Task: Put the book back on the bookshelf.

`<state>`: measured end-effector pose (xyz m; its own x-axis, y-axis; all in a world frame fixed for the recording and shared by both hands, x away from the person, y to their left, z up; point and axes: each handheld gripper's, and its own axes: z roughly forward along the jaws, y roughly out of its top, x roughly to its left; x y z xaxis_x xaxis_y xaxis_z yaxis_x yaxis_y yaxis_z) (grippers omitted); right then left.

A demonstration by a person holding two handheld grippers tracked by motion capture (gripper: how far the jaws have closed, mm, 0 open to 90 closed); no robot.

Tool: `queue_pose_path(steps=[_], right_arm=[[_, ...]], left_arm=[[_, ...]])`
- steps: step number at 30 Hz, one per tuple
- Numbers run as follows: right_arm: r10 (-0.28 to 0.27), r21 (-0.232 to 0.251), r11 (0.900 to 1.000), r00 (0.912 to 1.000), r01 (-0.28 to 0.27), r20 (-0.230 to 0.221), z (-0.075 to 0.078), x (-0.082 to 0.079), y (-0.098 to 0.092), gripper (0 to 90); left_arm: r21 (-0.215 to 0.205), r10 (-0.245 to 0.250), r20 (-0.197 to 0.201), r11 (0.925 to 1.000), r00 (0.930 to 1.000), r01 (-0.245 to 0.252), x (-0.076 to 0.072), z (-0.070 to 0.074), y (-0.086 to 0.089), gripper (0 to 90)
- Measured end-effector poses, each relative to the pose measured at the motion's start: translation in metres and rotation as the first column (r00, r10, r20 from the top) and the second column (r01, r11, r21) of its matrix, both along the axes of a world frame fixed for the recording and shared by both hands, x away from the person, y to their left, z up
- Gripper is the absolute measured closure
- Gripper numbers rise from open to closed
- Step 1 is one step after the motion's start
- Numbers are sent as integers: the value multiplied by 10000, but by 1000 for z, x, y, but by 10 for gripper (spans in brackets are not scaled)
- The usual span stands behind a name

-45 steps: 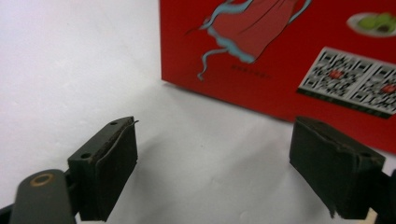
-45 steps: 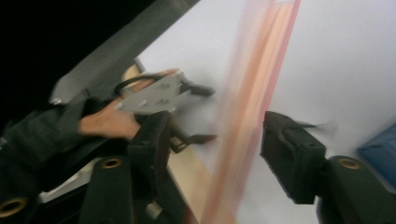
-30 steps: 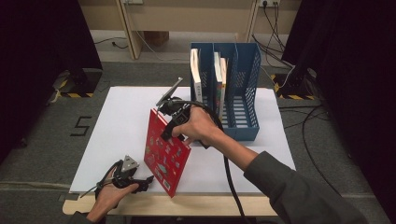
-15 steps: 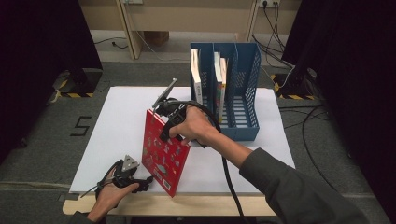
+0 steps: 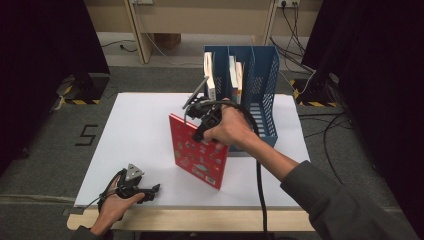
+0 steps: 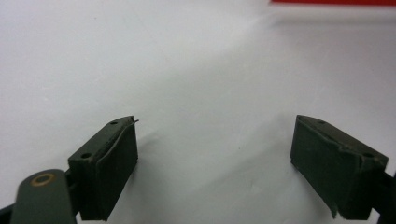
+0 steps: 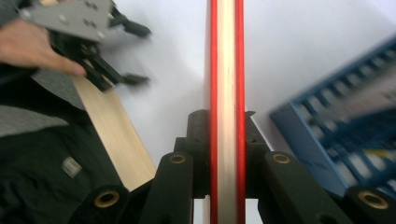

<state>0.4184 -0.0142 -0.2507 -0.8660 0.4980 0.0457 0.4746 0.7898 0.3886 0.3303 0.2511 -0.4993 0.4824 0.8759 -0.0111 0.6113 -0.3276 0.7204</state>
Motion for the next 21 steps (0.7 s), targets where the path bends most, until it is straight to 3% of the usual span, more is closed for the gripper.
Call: queue_pose_path(steps=[10, 16, 21], right_arm=[[-1051, -220, 9941, 9939, 1059, 349, 31, -4, -63, 798], [-1645, -305, 9857, 9854, 1659, 429, 44, -9, -97, 798], [-2197, -399, 9741, 9735, 2224, 640, 54, -13, -124, 798]], left_arm=[[-42, -154, -84, 9999, 9998, 154, 3, -1, 1, 124], [-63, -140, -146, 9999, 9998, 140, 6, -1, 1, 103], [-52, -124, -148, 9999, 9998, 123, 6, -1, 1, 94]])
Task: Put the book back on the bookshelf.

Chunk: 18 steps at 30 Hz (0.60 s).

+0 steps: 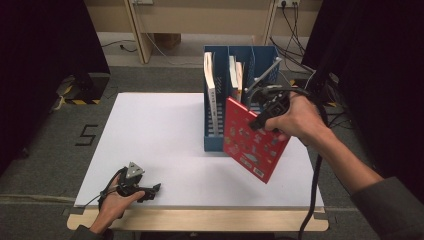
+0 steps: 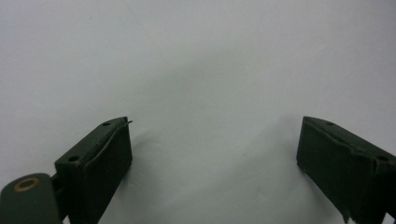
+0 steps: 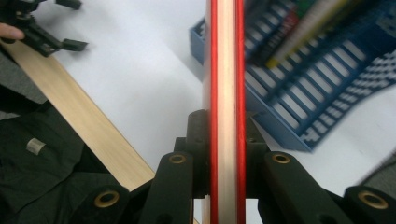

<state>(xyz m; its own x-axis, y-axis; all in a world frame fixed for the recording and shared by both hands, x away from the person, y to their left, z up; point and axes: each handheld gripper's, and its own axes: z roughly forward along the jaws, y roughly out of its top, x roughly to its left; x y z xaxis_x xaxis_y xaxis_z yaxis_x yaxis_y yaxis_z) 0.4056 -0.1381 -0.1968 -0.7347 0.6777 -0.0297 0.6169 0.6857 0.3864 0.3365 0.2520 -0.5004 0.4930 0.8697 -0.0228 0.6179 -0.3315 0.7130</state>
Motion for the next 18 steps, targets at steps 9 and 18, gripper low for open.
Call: queue_pose_path(steps=[9, 18], right_arm=[[-997, 104, 9950, 9946, 995, 296, 11, 7, -43, 798], [-1436, 187, 9895, 9891, 1431, 324, 24, 15, -64, 798]], left_arm=[[-10, 67, 46, 10000, 10000, -67, 0, -1, -1, 88], [-19, -6, -79, 10000, 10000, 6, 3, 0, -1, 71]])
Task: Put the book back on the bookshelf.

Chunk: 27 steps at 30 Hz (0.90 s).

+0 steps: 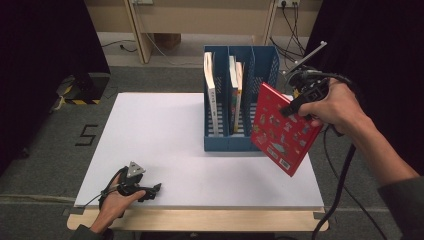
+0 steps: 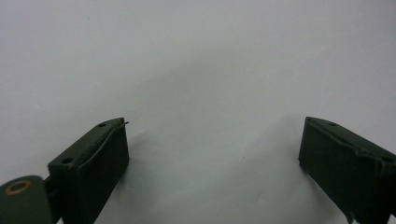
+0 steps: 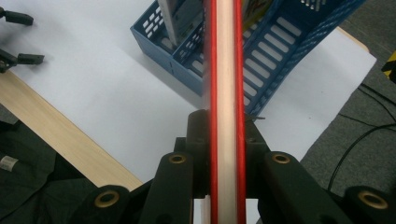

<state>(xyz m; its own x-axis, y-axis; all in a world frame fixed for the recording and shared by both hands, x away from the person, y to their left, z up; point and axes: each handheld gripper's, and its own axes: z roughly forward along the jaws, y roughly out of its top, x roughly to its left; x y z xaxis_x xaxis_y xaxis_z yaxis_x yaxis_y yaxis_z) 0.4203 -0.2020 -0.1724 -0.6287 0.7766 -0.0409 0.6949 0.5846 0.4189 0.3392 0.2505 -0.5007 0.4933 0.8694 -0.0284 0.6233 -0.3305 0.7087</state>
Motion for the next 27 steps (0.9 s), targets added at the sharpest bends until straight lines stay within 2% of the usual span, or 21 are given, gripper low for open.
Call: queue_pose_path(steps=[6, 11, 17, 27], right_arm=[[-245, -73, 9997, 9993, 247, 280, 16, 1, -6, 798], [-511, -63, 9987, 9975, 515, 490, 24, 9, -11, 798], [-929, -27, 9956, 9940, 932, 581, 25, 28, -16, 797], [-1606, -410, 9851, 9787, 1670, 1280, 28, 68, -9, 798]], left_arm=[[61, -66, -68, 10000, 10000, 66, 2, 0, 0, 61], [75, -75, -102, 9999, 9999, 76, 2, 1, 0, 60], [100, -89, -68, 9999, 9999, 90, 2, 0, -1, 60], [104, -55, -69, 9999, 10000, 56, 2, 0, -1, 55]])
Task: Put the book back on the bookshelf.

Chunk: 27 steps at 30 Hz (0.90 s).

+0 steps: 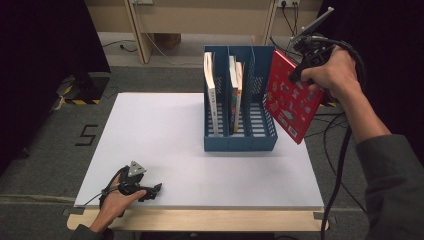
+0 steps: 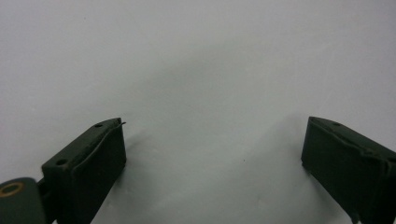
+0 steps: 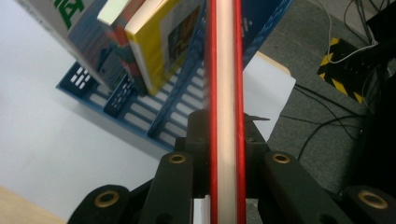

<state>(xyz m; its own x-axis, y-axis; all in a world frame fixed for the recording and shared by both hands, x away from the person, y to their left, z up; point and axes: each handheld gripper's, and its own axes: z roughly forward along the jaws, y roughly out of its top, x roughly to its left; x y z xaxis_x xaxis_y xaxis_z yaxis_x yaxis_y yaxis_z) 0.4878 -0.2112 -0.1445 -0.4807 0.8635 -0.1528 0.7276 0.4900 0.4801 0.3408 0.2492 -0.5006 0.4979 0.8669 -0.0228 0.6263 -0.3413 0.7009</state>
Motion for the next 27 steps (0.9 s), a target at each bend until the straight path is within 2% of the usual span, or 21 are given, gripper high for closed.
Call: queue_pose_path(steps=[7, 11, 27], right_arm=[[-323, 24, 9995, 9995, 323, 5, -7, 25, 10, 797], [-535, 246, 9983, 9985, 536, -61, -11, 37, 12, 797], [-913, 788, 9926, 9957, 921, -144, -16, 61, 20, 796]], left_arm=[[5, 1, 27, 10000, 10000, -1, 0, 0, 0, 56], [-8, 6, 31, 10000, 10000, -6, 0, 0, 0, 56], [-20, 18, 48, 10000, 10000, -18, -1, 0, 0, 56]])
